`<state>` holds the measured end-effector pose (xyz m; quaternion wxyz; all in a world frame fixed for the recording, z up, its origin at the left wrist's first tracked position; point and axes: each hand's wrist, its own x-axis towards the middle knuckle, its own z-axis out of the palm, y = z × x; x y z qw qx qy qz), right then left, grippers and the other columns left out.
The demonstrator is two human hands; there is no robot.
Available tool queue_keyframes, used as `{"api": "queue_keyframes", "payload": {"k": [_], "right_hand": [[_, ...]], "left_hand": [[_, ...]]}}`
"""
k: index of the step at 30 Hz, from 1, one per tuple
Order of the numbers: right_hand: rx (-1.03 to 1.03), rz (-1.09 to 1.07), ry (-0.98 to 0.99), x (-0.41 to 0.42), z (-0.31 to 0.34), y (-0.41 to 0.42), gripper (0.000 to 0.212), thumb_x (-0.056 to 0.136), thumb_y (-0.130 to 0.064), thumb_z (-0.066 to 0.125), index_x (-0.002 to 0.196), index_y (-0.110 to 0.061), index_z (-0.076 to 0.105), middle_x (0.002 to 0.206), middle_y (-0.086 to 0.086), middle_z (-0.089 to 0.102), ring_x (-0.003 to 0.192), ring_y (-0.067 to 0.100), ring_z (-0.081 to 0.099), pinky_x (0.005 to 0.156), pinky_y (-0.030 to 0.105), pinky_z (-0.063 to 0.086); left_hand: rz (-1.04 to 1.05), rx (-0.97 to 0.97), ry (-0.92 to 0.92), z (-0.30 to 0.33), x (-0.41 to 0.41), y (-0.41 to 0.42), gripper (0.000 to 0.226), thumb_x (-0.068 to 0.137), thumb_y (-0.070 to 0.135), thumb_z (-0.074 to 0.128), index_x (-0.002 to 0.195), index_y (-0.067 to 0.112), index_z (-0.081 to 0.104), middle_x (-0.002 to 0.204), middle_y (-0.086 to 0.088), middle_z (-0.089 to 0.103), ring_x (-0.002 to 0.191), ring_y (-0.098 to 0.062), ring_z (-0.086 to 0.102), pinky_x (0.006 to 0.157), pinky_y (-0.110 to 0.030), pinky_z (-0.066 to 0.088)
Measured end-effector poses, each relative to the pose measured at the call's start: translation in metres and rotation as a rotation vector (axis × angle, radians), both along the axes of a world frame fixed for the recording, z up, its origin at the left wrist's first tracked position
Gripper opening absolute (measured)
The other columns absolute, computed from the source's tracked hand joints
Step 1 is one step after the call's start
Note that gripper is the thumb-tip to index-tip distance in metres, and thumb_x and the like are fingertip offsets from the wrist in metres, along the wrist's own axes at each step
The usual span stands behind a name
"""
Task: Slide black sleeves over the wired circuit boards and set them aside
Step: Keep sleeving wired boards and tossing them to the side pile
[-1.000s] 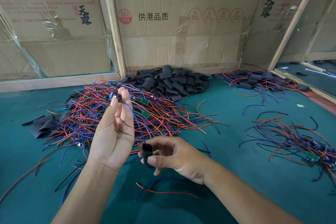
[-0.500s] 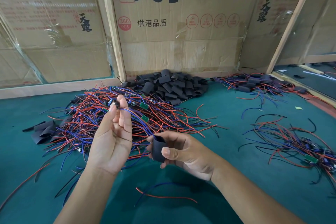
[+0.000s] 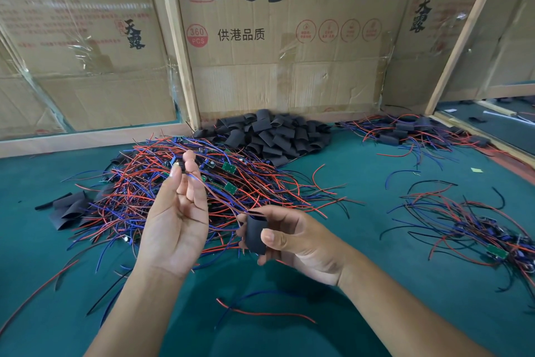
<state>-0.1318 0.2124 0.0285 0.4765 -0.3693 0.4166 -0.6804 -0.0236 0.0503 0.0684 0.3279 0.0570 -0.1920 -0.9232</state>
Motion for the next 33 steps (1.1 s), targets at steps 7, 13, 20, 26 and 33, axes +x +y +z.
{"api": "queue_keyframes", "payload": {"k": [7, 13, 20, 26, 33], "right_hand": [[0.008, 0.004, 0.003, -0.001, -0.001, 0.001, 0.06, 0.081, -0.034, 0.078, 0.131, -0.006, 0.058, 0.119, 0.009, 0.067, 0.107, 0.025, 0.065, 0.074, 0.025, 0.054], [0.047, -0.069, 0.125, -0.002, 0.0, 0.001, 0.05, 0.083, -0.023, 0.075, 0.127, -0.004, 0.061, 0.111, 0.009, 0.067, 0.093, 0.021, 0.063, 0.073, 0.028, 0.049], [0.113, -0.221, 0.331, -0.002, 0.0, 0.001, 0.037, 0.079, -0.012, 0.076, 0.115, -0.005, 0.069, 0.1, 0.004, 0.069, 0.089, 0.014, 0.06, 0.08, 0.026, 0.052], [0.024, -0.337, 0.447, -0.004, 0.0, -0.002, 0.024, 0.078, -0.024, 0.082, 0.1, -0.026, 0.075, 0.089, -0.009, 0.069, 0.082, 0.008, 0.061, 0.077, 0.019, 0.049], [0.093, -0.682, 0.802, -0.022, 0.006, 0.011, 0.038, 0.073, -0.057, 0.079, 0.107, -0.042, 0.068, 0.094, -0.013, 0.071, 0.088, 0.008, 0.067, 0.082, 0.019, 0.051]], "left_hand": [[0.007, 0.017, -0.008, 0.001, -0.001, 0.0, 0.058, 0.089, 0.019, 0.062, 0.142, 0.0, 0.048, 0.107, 0.003, 0.073, 0.091, 0.001, 0.069, 0.078, -0.01, 0.054], [-0.01, -0.095, -0.008, -0.001, -0.002, -0.003, 0.036, 0.091, 0.021, 0.06, 0.125, 0.01, 0.056, 0.111, 0.007, 0.069, 0.088, 0.001, 0.066, 0.078, -0.009, 0.052], [0.02, -0.312, -0.052, -0.003, -0.002, -0.002, 0.024, 0.092, 0.027, 0.06, 0.114, 0.02, 0.066, 0.112, 0.012, 0.065, 0.082, -0.002, 0.062, 0.076, -0.015, 0.052], [-0.017, -0.554, -0.115, -0.002, -0.005, 0.007, 0.042, 0.087, 0.025, 0.065, 0.128, 0.019, 0.058, 0.112, 0.009, 0.066, 0.091, -0.008, 0.064, 0.08, -0.023, 0.055], [-0.026, -0.636, -0.161, -0.005, -0.006, 0.018, 0.034, 0.073, 0.02, 0.073, 0.106, 0.018, 0.063, 0.116, -0.005, 0.072, 0.103, -0.019, 0.07, 0.087, -0.031, 0.056]]}}
